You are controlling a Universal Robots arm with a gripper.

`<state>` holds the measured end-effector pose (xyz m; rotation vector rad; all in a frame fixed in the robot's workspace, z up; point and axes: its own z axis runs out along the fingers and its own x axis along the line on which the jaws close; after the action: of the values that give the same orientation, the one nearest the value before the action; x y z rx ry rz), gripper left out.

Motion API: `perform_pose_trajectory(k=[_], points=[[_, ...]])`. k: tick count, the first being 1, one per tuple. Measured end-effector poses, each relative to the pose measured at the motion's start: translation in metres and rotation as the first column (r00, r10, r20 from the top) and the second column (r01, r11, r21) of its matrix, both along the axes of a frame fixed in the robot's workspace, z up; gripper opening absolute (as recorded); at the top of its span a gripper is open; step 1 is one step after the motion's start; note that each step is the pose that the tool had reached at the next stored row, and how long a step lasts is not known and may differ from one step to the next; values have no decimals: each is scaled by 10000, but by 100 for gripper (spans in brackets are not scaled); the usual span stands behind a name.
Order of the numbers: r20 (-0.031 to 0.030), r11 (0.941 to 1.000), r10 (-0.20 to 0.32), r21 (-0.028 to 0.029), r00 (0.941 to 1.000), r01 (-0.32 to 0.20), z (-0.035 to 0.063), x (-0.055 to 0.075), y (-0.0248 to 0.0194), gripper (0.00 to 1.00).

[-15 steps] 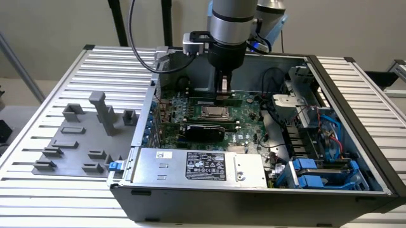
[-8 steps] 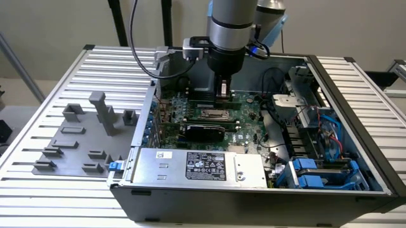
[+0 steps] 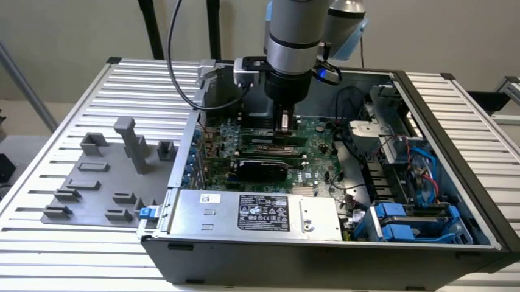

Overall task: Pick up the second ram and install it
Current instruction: 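Insert the second ram into the second slot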

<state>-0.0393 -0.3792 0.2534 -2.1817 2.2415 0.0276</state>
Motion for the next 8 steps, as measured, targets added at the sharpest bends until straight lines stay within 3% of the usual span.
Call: perform_pose_trajectory(k=[8], points=[[1, 10000, 0, 1, 10000, 0, -146, -17, 0, 0]])
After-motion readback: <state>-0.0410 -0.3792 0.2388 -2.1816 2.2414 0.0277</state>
